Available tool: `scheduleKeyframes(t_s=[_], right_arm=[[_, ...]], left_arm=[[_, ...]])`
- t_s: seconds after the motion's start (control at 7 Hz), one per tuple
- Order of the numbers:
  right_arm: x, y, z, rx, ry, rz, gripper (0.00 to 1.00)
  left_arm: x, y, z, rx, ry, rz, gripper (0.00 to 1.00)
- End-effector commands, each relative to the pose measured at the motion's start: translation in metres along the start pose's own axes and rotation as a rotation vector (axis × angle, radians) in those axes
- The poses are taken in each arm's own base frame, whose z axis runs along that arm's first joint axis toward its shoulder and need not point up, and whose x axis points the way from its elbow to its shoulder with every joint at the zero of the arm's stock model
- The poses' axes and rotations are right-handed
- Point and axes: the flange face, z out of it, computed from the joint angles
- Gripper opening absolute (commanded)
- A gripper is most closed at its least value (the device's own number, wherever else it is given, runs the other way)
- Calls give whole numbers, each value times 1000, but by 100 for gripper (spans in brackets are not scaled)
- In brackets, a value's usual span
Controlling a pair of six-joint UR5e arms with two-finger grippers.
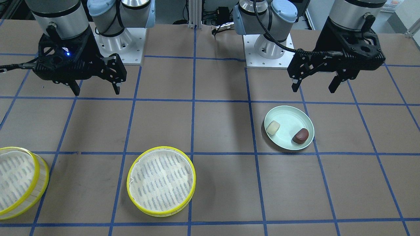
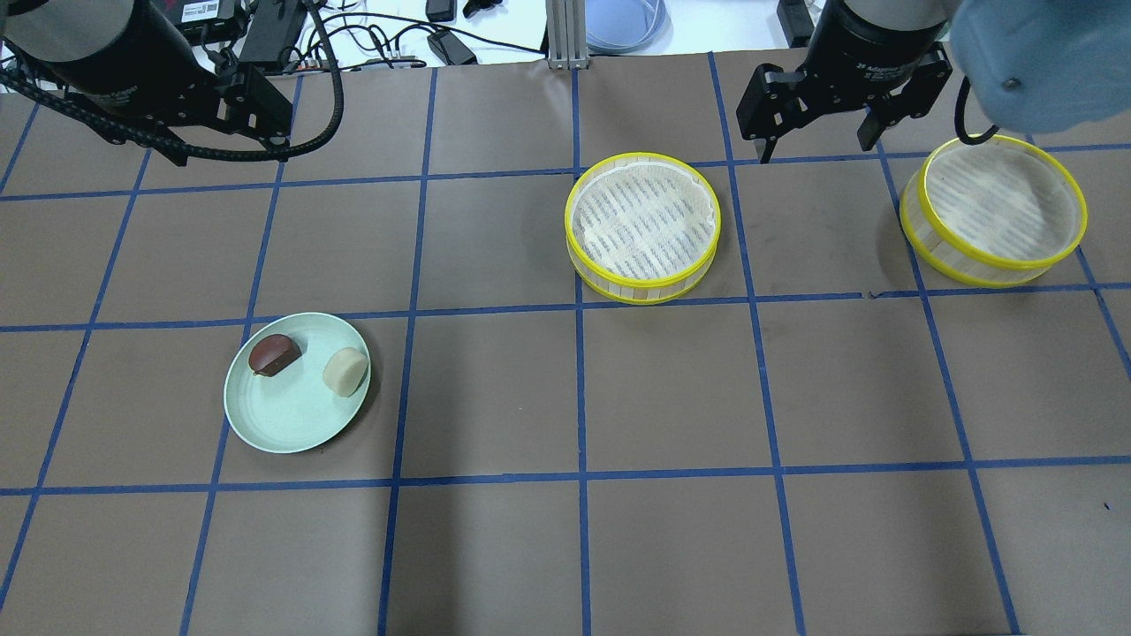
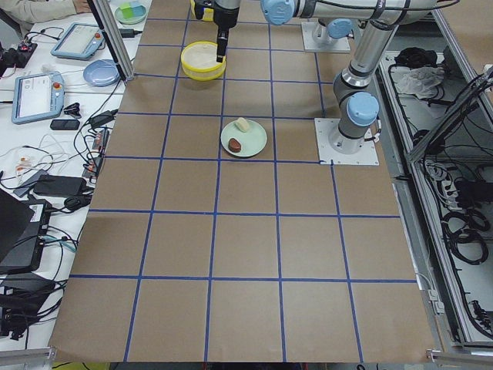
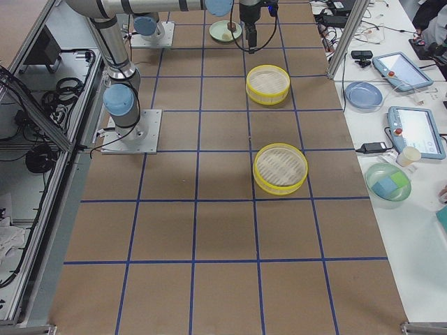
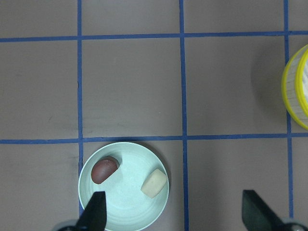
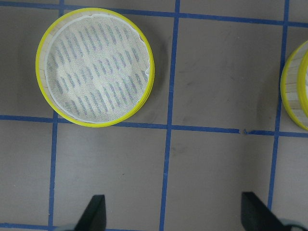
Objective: Stack buns with steamer
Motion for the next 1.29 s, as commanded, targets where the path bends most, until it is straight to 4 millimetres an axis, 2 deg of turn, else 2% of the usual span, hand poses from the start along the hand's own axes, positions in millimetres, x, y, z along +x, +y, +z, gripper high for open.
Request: scheduleKeyframes(t_s=[0.0, 0.43, 0.57, 0.86, 1.0, 1.14], right_arm=[[-1, 0, 0, 2, -12, 7, 100], [2, -4, 5, -6, -7, -7, 100], [16, -6, 6, -8, -3, 17, 100], [59, -21, 6, 43, 16, 92, 100], [101, -43, 15, 116, 30, 137, 100], [149, -51, 35, 84, 37, 163, 100]], left_arm=[[0, 3, 7, -15, 2, -2, 100], [0, 4, 10, -27, 9, -16, 100], [-6, 2, 14, -36, 10, -27, 100], [-19, -2, 30, -60, 9, -41, 100], [-27, -1, 30, -67, 1, -54, 100], [-34, 1, 37, -85, -7, -65, 100]])
